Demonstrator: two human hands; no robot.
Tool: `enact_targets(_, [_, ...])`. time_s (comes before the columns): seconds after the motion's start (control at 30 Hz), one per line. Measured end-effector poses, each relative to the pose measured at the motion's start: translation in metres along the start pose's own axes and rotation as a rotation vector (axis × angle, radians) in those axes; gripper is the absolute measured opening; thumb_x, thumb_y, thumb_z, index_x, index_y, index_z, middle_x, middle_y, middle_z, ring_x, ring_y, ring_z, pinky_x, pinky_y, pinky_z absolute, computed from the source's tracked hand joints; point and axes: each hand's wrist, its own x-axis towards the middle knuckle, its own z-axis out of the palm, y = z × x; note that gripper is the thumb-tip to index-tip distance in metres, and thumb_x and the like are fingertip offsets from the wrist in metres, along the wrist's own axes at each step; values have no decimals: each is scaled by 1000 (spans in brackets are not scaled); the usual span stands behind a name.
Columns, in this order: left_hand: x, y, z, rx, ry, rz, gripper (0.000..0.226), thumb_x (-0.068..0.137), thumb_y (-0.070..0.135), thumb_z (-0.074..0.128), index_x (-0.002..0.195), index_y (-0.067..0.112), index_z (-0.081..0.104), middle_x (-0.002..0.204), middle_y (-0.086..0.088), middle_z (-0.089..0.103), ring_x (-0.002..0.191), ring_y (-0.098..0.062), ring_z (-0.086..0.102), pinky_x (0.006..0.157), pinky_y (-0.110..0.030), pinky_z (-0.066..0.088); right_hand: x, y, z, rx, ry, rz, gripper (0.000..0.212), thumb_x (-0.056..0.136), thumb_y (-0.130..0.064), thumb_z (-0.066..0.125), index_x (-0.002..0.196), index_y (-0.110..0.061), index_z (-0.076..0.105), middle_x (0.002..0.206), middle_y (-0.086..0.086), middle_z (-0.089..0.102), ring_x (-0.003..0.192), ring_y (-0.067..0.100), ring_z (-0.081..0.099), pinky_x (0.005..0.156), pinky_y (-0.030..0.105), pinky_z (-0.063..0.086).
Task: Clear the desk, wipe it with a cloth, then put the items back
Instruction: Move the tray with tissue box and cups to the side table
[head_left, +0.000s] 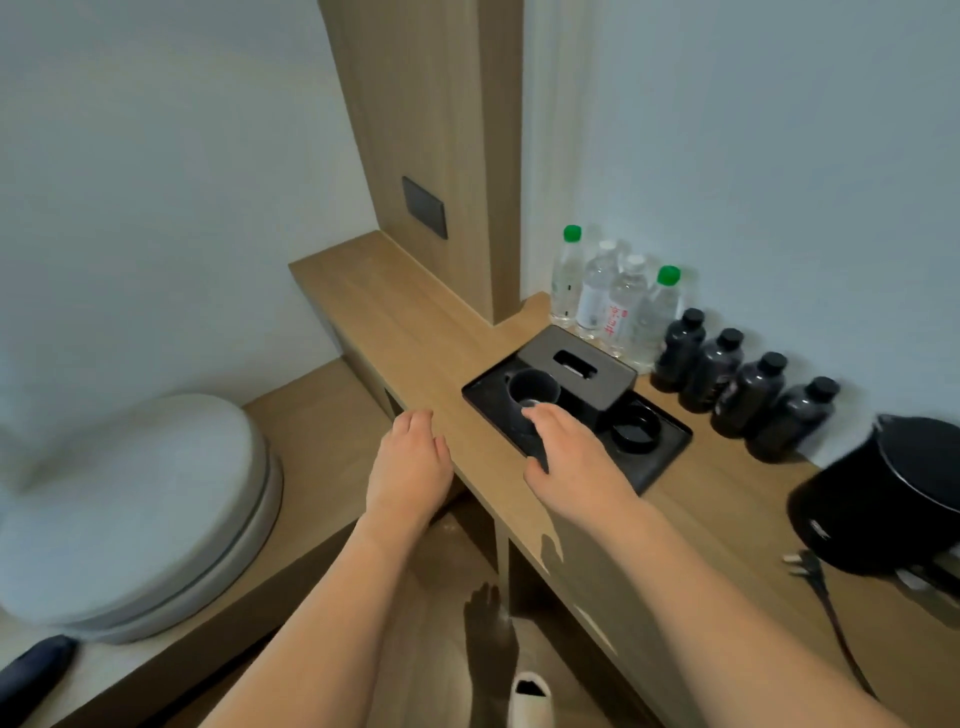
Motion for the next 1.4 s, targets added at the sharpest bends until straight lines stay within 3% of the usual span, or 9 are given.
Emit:
enact_targets(0.2, [89, -16, -15, -52, -7, -67, 47, 106, 22, 40, 150, 8, 39, 151, -12, 44, 133, -25, 49, 108, -34, 40, 85, -6, 2, 43, 4, 1, 58, 95, -18, 53, 151, -18, 35, 155, -1, 36, 144, 17, 32, 118, 32, 27])
enact_targets(0.4, [175, -24, 12, -149, -186, -79, 49, 106, 24, 38, 153, 10, 37, 153, -11, 43, 137, -25, 45, 111, -34, 36, 138, 28, 8, 145, 120, 270, 56, 94, -16, 58, 147, -20, 39, 150, -2, 42, 141, 16, 36, 116, 34, 29])
enact_targets(0.7, [301, -21, 60, -245, -544, -183, 45, 107, 29, 42, 145, 6, 46, 146, -18, 51, 132, -35, 49, 107, -40, 39, 149, 77, 18, 594, 528, 1028, 57, 98, -26, 53, 151, -20, 35, 155, 3, 34, 132, 24, 45, 111, 41, 37])
enact_targets(0.93, [319, 34, 102, -322, -747, -255, 26, 107, 29, 44, 122, 9, 48, 116, -10, 50, 91, -20, 48, 84, -31, 33, 118, 137, 26, 990, 778, 1489, 66, 90, -38, 58, 149, -20, 34, 145, 13, 45, 126, 38, 49, 105, 54, 43])
enact_targets(1.0, [325, 47, 109, -320, -775, -250, 37, 106, 35, 46, 128, 5, 47, 123, -13, 53, 90, -20, 52, 84, -33, 34, 112, 156, 40, 1112, 759, 1522, 78, 80, -49, 58, 148, -22, 31, 141, 12, 49, 122, 38, 52, 103, 56, 44])
enact_targets(1.07, [335, 54, 121, -305, -781, -277, 58, 104, 43, 48, 145, 3, 38, 136, -15, 52, 111, -30, 53, 86, -34, 34, 113, 172, 59, 1196, 705, 1590, 88, 71, -62, 57, 145, -18, 37, 134, 12, 55, 116, 37, 56, 102, 55, 46])
enact_targets(1.17, [351, 58, 146, -293, -825, -320, 75, 98, 59, 50, 148, 6, 37, 139, -16, 53, 108, -29, 53, 84, -36, 39, 120, 180, 76, 1231, 683, 1661, 81, 90, -59, 49, 154, -16, 25, 149, 10, 41, 131, 36, 44, 112, 51, 36])
enact_targets(1.3, [377, 30, 217, -264, -848, -348, 130, 44, 104, 53, 139, 15, 50, 129, -13, 64, 111, -37, 63, 98, -51, 51, 124, 212, 118, 1139, 671, 1772, 120, 57, -87, 32, 155, -19, 25, 157, 8, 31, 137, 35, 34, 115, 53, 29])
enact_targets(1.4, [369, 42, 219, -183, -772, -313, 138, 37, 106, 50, 139, 13, 52, 136, -12, 58, 121, -37, 57, 106, -52, 45, 132, 197, 100, 1040, 622, 1826, 97, 80, -75, 35, 153, -12, 28, 158, 16, 25, 141, 38, 26, 118, 52, 20])
